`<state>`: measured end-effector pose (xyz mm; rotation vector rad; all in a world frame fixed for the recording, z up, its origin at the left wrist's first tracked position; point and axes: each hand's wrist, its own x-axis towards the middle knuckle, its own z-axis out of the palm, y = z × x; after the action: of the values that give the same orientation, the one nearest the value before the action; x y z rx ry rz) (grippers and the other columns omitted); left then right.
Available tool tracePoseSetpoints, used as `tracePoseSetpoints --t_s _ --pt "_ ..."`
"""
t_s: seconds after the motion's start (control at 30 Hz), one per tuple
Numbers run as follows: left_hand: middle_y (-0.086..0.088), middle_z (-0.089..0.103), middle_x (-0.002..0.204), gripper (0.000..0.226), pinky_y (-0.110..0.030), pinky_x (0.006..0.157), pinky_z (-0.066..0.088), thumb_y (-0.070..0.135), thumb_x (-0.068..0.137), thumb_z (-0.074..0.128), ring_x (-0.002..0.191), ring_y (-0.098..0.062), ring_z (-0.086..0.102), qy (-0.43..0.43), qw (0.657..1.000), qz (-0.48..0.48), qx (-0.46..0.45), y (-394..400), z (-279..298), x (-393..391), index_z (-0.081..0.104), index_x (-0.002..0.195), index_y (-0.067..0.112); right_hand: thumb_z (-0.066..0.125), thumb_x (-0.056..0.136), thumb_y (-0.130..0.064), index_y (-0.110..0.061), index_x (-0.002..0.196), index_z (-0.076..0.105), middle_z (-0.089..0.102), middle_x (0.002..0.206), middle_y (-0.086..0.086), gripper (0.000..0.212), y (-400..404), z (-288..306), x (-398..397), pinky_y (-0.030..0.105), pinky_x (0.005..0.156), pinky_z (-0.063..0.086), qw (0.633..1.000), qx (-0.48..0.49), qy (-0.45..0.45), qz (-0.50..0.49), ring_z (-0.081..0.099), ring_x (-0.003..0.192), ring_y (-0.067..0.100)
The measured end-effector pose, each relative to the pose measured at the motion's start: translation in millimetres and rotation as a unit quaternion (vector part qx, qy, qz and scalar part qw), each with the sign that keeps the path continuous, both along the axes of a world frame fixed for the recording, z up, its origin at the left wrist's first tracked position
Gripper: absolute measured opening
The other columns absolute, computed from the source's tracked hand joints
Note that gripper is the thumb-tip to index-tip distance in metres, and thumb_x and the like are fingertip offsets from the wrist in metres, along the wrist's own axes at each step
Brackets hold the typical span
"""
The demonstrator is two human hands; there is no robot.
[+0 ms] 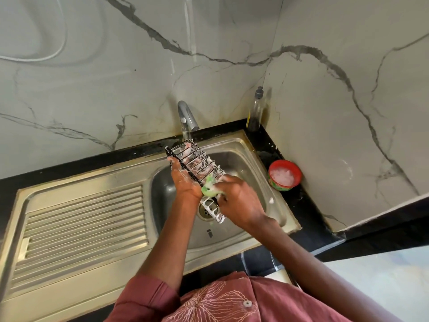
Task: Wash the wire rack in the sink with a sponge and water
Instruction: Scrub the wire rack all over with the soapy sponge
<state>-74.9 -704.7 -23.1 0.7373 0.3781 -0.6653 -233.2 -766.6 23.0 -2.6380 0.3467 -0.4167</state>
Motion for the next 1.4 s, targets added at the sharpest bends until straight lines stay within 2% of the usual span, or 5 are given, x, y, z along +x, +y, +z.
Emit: tracePoseSetpoints --t_s 0.4,0.53,0.83,1.23,1.4 --pt "-0.02 0.034 0.162 0.085 -0.068 0.115 0.032 0.072 0.09 0.06 0.146 -0.045 0.037 0.059 0.992 0.005 0.111 -7 26 -27 0.039 0.156 0.024 0.055 0.098 -0.006 -0.034 0.104 0.07 0.076 0.093 -0.002 0.032 -30 -7 6 0.055 0.089 0.059 0.748 0.597 -0.076 -0.28 0.071 0.101 0.026" --pt "-0.013 0.047 0.155 0.049 -0.051 0.112 0.04 0.064 0.098 0.055 0.139 -0.035 0.048 0.028 0.981 -0.057 0.184 -29 35 -61 0.059 0.133 0.03 0.057 0.094 -0.001 -0.019 0.107 0.068 0.074 0.096 -0.006 0.024 -34 1 18 0.029 0.084 0.059 0.799 0.512 -0.093 -0.301 0.07 0.091 0.012" --pt "-0.02 0.077 0.092 0.069 -0.033 0.055 0.06 0.062 0.103 0.034 0.081 -0.033 0.074 0.093 0.992 -0.081 0.037 -33 36 -61 0.069 0.112 0.004 0.07 0.081 -0.007 -0.019 0.113 0.074 0.073 0.113 0.003 0.035 -24 14 14 0.051 0.093 0.05 0.959 0.01 -0.092 -0.269 0.064 0.11 0.027" --pt "-0.011 0.073 0.097 0.074 -0.04 0.089 0.054 0.075 0.098 0.035 0.094 -0.027 0.07 0.046 0.993 -0.082 0.066 -23 34 -53 0.07 0.11 0.01 0.054 0.082 -0.014 -0.012 0.107 0.077 0.071 0.113 0.011 0.034 -11 18 30 0.038 0.079 0.061 0.985 0.052 -0.132 -0.095 0.07 0.097 0.028" --pt "-0.02 0.07 0.074 0.077 -0.034 0.056 0.062 0.065 0.103 0.035 0.07 -0.031 0.071 0.1 0.993 -0.054 0.011 -19 36 -43 0.07 0.091 -0.003 0.073 0.078 0.002 -0.015 0.104 0.075 0.07 0.114 0.007 0.031 -11 9 17 0.035 0.072 0.061 0.99 0.002 -0.141 0.012 0.067 0.101 0.027"
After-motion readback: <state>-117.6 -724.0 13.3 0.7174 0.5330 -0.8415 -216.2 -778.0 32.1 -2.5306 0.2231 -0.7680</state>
